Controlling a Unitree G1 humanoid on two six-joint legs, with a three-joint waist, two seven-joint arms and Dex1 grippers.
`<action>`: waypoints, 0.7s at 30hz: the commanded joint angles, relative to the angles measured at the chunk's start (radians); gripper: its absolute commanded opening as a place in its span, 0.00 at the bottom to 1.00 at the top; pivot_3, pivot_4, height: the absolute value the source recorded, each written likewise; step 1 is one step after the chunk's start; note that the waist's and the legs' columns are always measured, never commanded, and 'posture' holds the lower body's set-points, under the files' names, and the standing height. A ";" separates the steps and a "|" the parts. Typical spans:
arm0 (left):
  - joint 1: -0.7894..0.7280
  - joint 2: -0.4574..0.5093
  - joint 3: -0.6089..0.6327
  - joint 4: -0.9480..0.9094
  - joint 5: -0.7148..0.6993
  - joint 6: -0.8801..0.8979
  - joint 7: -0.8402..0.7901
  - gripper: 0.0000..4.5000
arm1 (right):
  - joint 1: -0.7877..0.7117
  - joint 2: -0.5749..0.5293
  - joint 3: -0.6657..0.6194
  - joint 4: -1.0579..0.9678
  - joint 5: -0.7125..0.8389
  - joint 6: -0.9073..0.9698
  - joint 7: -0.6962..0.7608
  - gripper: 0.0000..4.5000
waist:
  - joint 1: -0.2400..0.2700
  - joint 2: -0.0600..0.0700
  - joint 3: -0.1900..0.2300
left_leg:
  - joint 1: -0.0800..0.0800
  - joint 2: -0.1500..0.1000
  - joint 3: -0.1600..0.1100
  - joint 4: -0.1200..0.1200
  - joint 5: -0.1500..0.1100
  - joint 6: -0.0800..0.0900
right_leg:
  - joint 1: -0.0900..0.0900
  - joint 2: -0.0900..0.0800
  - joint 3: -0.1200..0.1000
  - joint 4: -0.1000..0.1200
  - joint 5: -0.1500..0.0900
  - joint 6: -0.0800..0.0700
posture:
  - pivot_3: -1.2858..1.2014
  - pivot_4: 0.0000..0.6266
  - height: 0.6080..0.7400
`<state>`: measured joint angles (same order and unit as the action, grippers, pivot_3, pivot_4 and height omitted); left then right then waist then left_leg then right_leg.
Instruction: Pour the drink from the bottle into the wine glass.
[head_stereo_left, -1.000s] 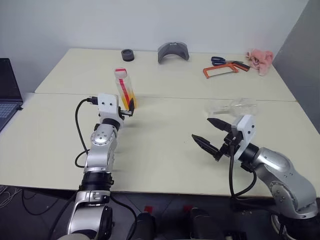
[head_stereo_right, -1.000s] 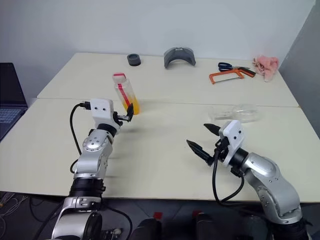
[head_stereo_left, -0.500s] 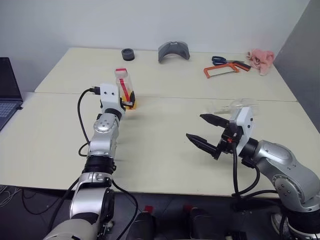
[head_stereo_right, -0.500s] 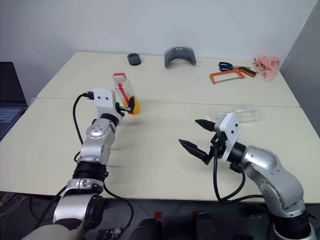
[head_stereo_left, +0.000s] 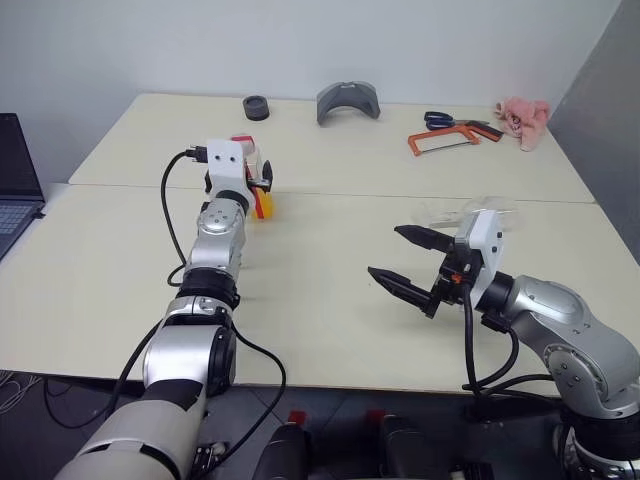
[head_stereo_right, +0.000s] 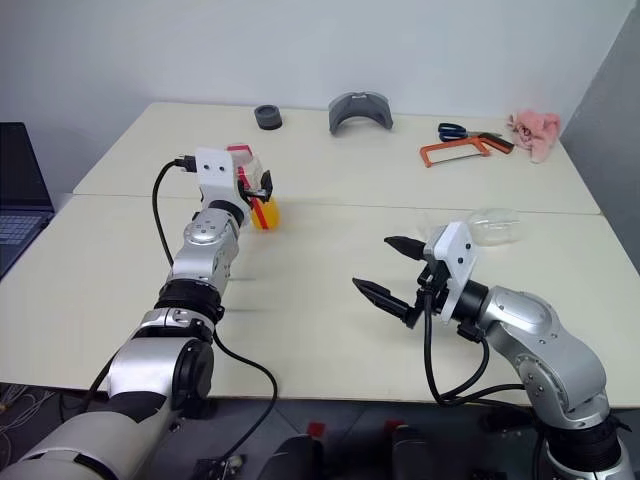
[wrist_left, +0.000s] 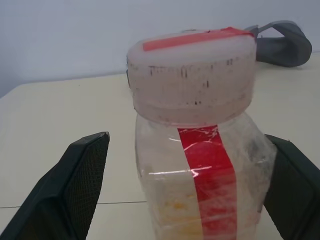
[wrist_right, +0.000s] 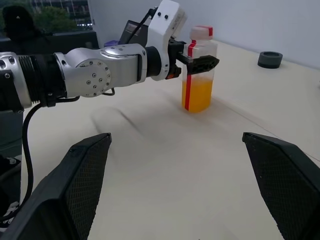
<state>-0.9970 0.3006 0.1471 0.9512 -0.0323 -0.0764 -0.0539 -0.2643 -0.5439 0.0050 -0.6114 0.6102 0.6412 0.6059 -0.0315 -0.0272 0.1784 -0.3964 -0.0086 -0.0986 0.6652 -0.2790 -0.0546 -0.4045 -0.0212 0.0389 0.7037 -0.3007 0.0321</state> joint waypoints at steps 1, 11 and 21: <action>-0.050 -0.001 -0.003 0.015 0.009 -0.040 0.011 1.00 | -0.024 -0.005 -0.006 -0.021 0.007 -0.008 0.005 1.00 | 0.000 0.000 0.000 | 0.000 0.000 0.000 0.000 0.000 0.000 | 0.000 0.000 0.000 0.000 0.000 0.000 | 0.52 0.24 1.00; -0.083 0.006 -0.009 0.073 0.023 -0.062 0.024 1.00 | -0.026 -0.003 0.000 -0.013 0.001 -0.012 0.004 1.00 | 0.000 0.000 0.000 | 0.000 0.000 0.000 0.000 0.000 0.000 | 0.000 0.000 0.000 0.000 0.000 0.000 | 0.52 0.24 1.00; -0.097 0.009 -0.018 0.093 0.039 -0.059 0.036 1.00 | -0.028 -0.003 -0.005 -0.008 0.003 -0.010 0.002 1.00 | 0.000 0.000 0.000 | 0.000 0.000 0.000 0.000 0.000 0.000 | 0.000 0.000 0.000 0.000 0.000 0.000 | 0.52 0.24 1.00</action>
<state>-1.0568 0.2969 0.1301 1.0558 -0.0032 -0.1173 -0.0306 -0.2811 -0.5439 0.0153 -0.6031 0.6088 0.6414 0.6066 -0.0319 -0.0272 0.1784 -0.3966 -0.0086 -0.0986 0.6653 -0.2788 -0.0549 -0.4047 -0.0212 0.0388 0.7037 -0.3007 0.0321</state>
